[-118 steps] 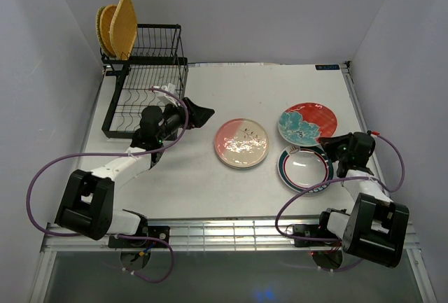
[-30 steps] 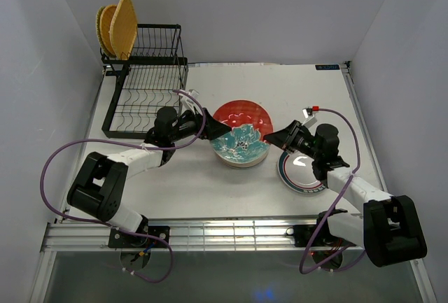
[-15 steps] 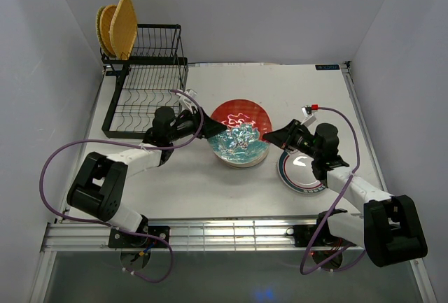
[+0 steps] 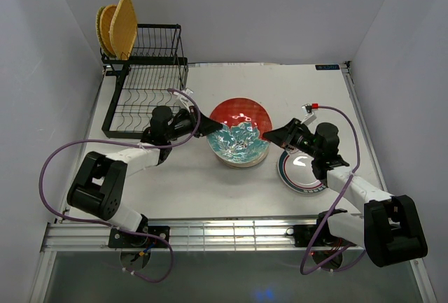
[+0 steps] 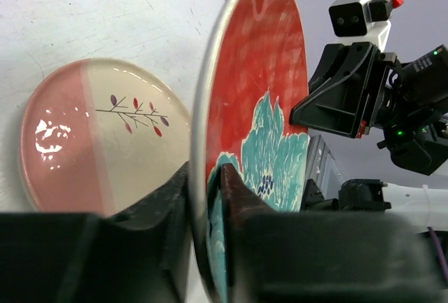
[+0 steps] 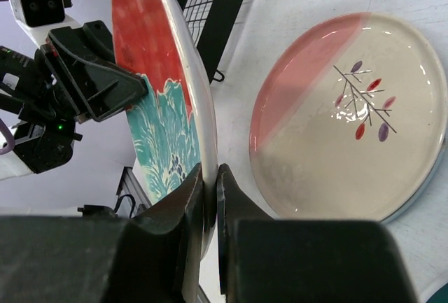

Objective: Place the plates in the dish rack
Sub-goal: Insert the plate into the dish rack.

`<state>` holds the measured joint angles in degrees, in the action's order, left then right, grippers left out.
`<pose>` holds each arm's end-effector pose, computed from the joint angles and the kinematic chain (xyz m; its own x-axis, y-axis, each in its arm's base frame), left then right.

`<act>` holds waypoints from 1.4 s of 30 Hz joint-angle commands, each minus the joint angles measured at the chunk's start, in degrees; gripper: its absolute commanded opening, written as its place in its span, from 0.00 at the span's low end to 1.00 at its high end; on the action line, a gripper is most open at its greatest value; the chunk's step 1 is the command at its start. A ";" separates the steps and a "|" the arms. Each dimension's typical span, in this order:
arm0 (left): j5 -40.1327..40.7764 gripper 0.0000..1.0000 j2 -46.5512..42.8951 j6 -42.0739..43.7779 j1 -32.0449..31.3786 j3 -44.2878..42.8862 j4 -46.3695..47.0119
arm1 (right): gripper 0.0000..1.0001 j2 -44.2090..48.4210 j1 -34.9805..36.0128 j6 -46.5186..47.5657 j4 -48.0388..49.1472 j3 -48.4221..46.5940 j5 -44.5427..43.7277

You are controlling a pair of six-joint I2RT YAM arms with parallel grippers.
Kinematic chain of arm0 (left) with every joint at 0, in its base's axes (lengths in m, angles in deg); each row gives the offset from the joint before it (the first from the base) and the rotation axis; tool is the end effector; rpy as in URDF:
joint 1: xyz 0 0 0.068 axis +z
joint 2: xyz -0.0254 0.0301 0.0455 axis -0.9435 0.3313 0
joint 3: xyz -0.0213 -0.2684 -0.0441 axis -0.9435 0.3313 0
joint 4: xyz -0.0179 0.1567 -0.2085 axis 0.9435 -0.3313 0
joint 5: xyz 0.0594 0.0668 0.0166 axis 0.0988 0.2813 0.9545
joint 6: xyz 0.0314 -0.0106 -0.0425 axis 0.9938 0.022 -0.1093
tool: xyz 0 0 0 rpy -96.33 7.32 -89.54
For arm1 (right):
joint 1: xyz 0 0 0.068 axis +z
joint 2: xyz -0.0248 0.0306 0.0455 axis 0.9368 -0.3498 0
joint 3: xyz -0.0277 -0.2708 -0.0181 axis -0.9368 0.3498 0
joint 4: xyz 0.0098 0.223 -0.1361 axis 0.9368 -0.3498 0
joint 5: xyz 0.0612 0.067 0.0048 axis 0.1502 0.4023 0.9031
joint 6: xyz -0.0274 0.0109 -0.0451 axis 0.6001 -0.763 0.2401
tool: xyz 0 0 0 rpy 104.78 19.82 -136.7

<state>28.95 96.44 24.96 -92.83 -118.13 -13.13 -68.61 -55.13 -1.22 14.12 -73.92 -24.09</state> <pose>0.2827 -0.1397 0.2204 -0.6846 -0.2725 -0.6761 0.5610 0.3954 -0.7273 0.2227 0.0766 0.2254 -0.6119 0.5069 -0.6072 -0.3934 0.4709 0.7896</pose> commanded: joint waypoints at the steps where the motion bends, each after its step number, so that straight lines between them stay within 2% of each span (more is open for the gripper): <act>1: -3.60 0.22 -0.26 -0.01 -0.68 -0.72 2.70 | 0.08 1.14 0.72 -1.28 10.79 -4.88 1.39; 5: -3.78 0.00 0.62 0.34 -0.59 -1.25 2.70 | 0.08 1.23 0.81 -1.11 10.70 -4.88 1.30; 8: -2.99 0.00 0.98 0.78 -0.24 -1.34 2.44 | 0.08 1.58 0.72 -0.76 10.61 -4.79 1.30; 10: -1.42 0.00 0.54 1.13 -0.15 -1.08 2.17 | 0.12 1.58 0.73 -0.49 10.61 -4.71 1.30; 14: 0.52 0.00 -1.04 2.27 0.29 -0.37 2.00 | 0.36 1.58 0.72 0.21 10.26 -4.79 1.04; 19: 2.72 0.00 -3.06 3.94 0.64 0.42 1.91 | 0.50 1.23 0.72 0.56 10.08 -4.88 1.30; 22: 4.74 0.00 -3.94 5.52 1.08 0.51 0.95 | 0.62 1.14 0.81 0.74 9.91 -4.97 1.39; 23: 5.53 0.00 -4.12 5.44 1.60 0.42 0.51 | 0.78 1.23 0.73 0.91 9.91 -4.88 1.39; 25: 5.89 0.00 -4.38 5.44 2.39 -0.02 -0.29 | 0.93 1.40 0.72 1.44 9.38 -4.97 1.21; 26: 5.54 0.00 -4.39 5.18 2.57 -0.19 -0.46 | 0.96 1.58 0.72 1.62 9.03 -4.88 0.69; 28: 4.23 0.00 -4.56 5.00 2.75 -0.63 -0.64 | 0.90 1.93 0.72 2.14 8.07 -4.79 0.16; 37: 2.72 0.00 -7.10 4.91 4.68 -2.30 -3.09 | 0.90 3.16 0.72 3.46 4.55 -5.14 -2.91; 42: 5.45 0.00 -9.04 5.26 6.53 -9.23 -12.83 | 0.90 2.90 0.72 3.90 2.79 -5.15 -4.50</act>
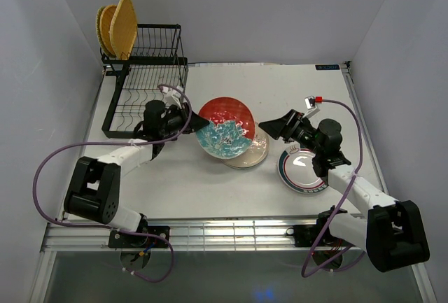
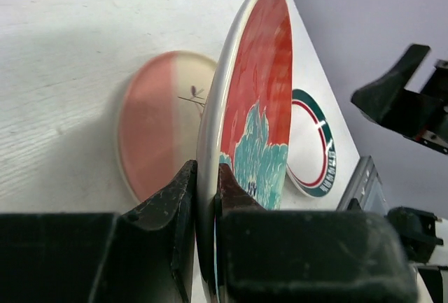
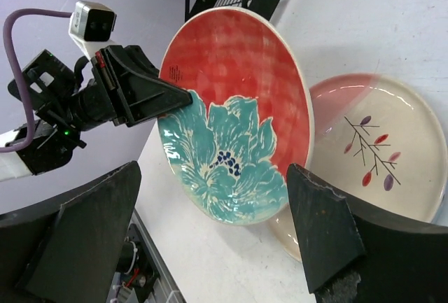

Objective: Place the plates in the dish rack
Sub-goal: Insert the plate into the dish rack.

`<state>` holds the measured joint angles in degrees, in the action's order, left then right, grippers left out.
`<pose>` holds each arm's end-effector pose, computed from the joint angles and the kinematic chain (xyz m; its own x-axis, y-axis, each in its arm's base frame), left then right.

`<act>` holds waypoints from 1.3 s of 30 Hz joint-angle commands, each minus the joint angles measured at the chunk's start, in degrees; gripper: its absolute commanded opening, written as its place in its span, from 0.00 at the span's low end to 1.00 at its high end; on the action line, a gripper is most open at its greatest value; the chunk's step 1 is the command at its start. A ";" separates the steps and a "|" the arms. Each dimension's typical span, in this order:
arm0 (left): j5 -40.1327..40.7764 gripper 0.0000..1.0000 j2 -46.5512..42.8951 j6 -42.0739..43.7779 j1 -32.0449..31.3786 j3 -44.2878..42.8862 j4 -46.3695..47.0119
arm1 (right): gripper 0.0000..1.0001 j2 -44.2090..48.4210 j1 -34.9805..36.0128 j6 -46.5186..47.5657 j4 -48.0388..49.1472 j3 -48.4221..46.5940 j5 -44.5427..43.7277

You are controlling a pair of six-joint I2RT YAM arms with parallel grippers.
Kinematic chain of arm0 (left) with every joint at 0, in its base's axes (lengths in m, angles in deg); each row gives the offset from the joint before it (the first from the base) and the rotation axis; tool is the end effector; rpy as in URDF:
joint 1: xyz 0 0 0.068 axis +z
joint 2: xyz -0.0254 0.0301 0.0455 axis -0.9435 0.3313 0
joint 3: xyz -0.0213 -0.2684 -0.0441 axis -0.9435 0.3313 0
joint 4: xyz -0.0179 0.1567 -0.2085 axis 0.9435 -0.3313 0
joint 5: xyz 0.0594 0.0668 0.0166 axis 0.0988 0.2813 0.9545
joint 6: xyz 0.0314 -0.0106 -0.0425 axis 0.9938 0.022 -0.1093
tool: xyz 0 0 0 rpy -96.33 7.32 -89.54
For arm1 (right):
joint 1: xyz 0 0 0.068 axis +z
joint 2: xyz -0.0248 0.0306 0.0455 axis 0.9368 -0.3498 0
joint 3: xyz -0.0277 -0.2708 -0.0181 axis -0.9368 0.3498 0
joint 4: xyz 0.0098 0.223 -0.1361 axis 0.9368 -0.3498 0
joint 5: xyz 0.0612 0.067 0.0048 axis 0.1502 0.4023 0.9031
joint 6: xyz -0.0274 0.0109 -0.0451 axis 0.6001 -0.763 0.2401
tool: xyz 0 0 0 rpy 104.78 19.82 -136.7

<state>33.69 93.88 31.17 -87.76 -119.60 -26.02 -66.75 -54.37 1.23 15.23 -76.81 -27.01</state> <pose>0.2906 -0.1107 0.2187 -0.6761 -0.2879 -0.6782 0.4544 0.5617 -0.6914 0.2246 0.0787 0.2512 -0.5095 0.5227 -0.6836 -0.4751 0.4915 0.7299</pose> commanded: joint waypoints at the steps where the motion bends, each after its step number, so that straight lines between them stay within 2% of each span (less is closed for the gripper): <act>1: 0.97 0.00 -6.83 -0.34 2.15 -8.83 -0.83 | 0.90 0.95 -0.04 1.37 1.67 -2.35 -1.66; 17: 14.23 0.00 -8.95 15.04 4.01 -32.82 -22.10 | 0.90 -1.68 -0.04 0.75 1.24 -2.79 -1.05; 25: 23.99 0.00 -9.03 26.64 4.01 -39.33 -21.15 | 0.90 -3.70 -0.04 0.84 0.88 -3.84 0.01; 32: 27.95 0.00 -10.18 32.71 4.01 -43.90 -20.87 | 0.90 -4.76 -0.13 0.84 0.80 -4.46 1.15; 39: 36.73 0.00 -9.21 39.91 4.01 -48.74 -19.31 | 0.90 -4.67 -0.22 1.19 0.53 -4.63 0.98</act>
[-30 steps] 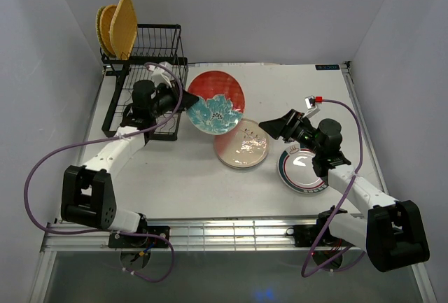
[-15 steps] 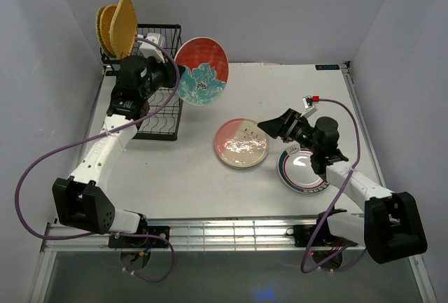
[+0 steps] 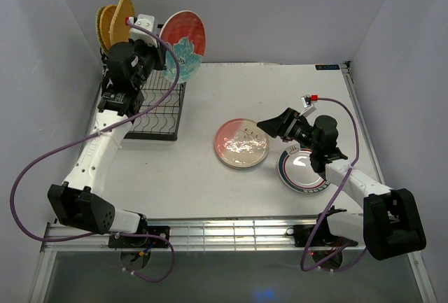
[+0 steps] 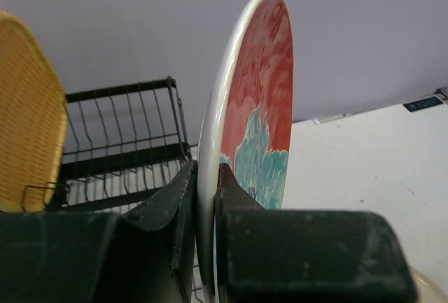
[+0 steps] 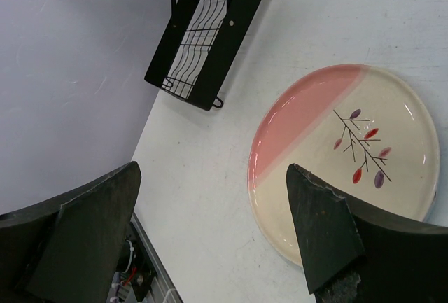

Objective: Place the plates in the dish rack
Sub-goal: Insert the plate into the dish rack.

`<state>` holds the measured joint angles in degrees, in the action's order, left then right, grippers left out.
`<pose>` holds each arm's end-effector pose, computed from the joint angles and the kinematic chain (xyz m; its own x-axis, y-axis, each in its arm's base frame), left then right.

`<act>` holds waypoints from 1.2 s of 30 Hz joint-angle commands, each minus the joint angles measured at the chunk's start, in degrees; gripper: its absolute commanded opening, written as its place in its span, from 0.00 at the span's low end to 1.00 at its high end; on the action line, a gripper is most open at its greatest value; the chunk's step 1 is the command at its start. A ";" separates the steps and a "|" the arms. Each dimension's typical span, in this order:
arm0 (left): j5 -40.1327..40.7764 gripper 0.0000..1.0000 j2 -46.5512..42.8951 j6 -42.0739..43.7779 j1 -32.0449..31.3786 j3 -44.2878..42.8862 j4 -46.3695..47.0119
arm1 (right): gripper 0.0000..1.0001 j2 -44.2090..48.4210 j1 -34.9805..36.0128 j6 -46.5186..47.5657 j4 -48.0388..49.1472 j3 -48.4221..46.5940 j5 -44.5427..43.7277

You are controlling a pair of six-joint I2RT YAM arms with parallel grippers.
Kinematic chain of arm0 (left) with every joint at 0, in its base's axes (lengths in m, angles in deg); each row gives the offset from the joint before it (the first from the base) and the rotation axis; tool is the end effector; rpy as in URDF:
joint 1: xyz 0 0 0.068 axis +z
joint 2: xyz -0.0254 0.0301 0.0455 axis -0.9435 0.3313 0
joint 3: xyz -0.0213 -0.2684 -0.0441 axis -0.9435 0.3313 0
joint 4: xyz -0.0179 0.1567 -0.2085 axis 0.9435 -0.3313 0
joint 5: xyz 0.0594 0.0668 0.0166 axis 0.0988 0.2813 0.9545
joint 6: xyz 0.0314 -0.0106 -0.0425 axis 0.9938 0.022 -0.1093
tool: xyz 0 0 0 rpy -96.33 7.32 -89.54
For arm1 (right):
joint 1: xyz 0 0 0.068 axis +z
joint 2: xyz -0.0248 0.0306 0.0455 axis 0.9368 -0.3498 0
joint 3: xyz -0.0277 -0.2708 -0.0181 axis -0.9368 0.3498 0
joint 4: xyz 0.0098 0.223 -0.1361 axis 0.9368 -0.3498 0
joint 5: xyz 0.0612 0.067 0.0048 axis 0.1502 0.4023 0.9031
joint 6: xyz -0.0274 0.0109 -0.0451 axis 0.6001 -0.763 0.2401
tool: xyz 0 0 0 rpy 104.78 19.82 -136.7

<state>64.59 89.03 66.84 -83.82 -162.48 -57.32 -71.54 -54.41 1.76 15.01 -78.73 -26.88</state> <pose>0.3123 -0.0756 0.4474 -0.0185 0.0116 -0.9998 0.2936 0.9559 0.0057 0.2388 0.0825 0.2432 -0.5413 0.5077 -0.6702 -0.4424 0.5058 0.7405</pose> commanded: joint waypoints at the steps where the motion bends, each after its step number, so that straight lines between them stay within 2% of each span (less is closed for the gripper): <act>1: 7.40 0.00 -4.10 5.21 0.07 -6.55 12.52 | 0.90 0.11 -0.17 0.67 0.75 -2.62 0.93; 10: 13.39 0.00 -1.72 17.85 0.07 -10.69 15.86 | 0.90 -0.76 -0.26 0.58 0.75 -2.89 1.28; 20: 17.00 0.00 1.35 32.63 0.42 -6.30 30.98 | 0.90 -1.82 -0.26 0.75 0.84 -3.24 1.90; 31: 16.29 0.00 7.24 35.36 3.85 -7.96 36.69 | 0.90 -3.31 -0.26 0.67 1.28 -3.50 2.78; 36: 12.35 0.00 9.62 32.83 7.62 -9.11 36.70 | 0.90 -3.49 -0.17 0.75 1.37 -3.68 2.87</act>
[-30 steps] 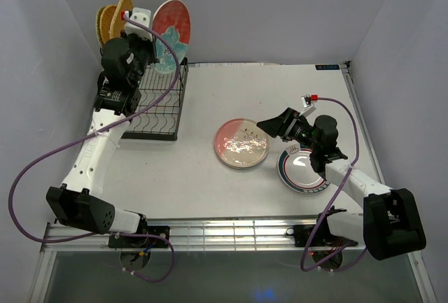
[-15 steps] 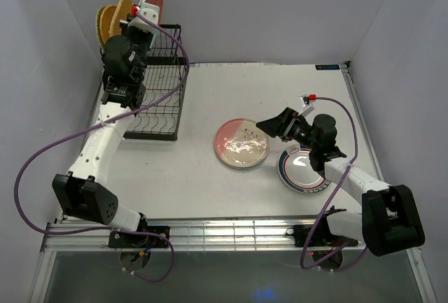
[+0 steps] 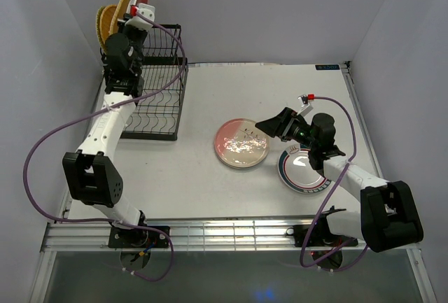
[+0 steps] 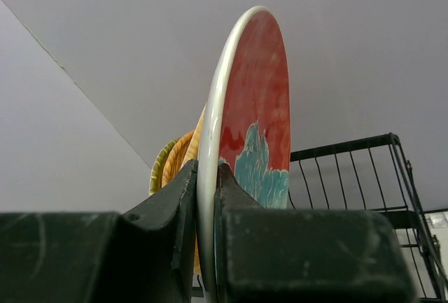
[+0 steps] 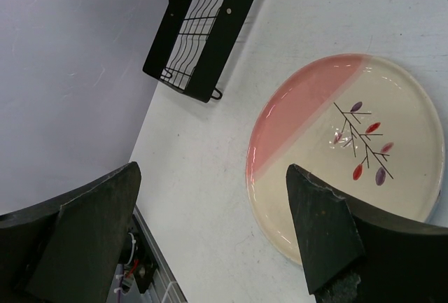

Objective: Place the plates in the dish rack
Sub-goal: Insert the plate into the dish rack.

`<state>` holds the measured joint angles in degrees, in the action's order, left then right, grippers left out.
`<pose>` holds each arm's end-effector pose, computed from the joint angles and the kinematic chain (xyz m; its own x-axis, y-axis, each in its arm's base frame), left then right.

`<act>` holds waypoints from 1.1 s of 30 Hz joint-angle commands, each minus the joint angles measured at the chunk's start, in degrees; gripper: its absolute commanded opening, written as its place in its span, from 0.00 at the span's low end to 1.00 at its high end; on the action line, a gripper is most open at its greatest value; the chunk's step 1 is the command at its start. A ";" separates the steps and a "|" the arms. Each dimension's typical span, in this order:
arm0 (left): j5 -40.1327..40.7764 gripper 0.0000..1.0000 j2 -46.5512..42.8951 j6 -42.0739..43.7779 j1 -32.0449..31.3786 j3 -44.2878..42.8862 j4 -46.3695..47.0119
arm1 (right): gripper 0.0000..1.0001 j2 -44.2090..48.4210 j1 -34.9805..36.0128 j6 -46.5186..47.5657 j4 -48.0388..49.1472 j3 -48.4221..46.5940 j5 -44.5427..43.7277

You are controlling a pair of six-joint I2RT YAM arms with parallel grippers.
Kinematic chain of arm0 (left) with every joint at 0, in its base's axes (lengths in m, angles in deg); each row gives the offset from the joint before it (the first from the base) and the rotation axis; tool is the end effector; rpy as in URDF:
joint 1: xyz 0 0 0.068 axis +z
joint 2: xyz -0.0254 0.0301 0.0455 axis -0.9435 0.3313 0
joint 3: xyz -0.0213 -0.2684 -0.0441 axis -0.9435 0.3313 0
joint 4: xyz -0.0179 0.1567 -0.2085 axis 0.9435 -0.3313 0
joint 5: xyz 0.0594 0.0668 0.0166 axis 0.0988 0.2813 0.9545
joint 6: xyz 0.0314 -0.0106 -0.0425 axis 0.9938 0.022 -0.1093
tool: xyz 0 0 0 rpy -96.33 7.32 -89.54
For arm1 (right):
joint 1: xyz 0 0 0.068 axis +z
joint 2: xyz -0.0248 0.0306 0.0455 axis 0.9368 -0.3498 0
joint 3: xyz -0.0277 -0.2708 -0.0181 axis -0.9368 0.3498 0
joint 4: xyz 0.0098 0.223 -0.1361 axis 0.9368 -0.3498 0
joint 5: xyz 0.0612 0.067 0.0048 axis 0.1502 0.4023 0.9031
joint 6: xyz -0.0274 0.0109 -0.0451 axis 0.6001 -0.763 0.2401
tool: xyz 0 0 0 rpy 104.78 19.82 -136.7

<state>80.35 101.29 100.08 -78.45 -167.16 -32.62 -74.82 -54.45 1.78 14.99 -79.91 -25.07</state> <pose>0.3781 -0.0444 0.4516 0.1911 0.5212 -0.8318 -0.2030 0.8501 0.4860 0.2474 0.0856 0.2365 -0.5805 0.4854 -0.6537 -0.4310 0.4980 0.7525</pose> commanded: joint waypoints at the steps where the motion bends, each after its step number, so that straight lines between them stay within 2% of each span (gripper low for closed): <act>1: -4.20 0.00 -2.73 -1.47 2.86 -4.08 12.00 | 0.90 -0.30 -0.22 0.73 1.39 -2.50 1.14; 12: -7.02 0.00 -1.07 -3.68 6.91 -3.90 12.27 | 0.90 -1.53 -0.22 0.56 2.09 -2.67 2.11; 21: -7.90 0.00 1.04 -5.70 7.62 -3.90 12.35 | 0.90 -2.06 -0.22 0.38 2.53 -2.58 2.37; 24: -8.34 0.00 1.92 -6.49 9.90 -3.64 12.62 | 0.90 -2.23 -0.13 0.21 2.79 -2.67 2.55; 33: -7.82 0.00 3.33 -5.52 9.90 -1.18 17.10 | 0.90 -3.28 -0.22 -0.06 3.41 -2.67 3.07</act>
<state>71.57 106.32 92.96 -69.29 -166.70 -28.86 -77.51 -54.45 1.73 15.25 -80.24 -22.97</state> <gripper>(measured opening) 0.215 0.900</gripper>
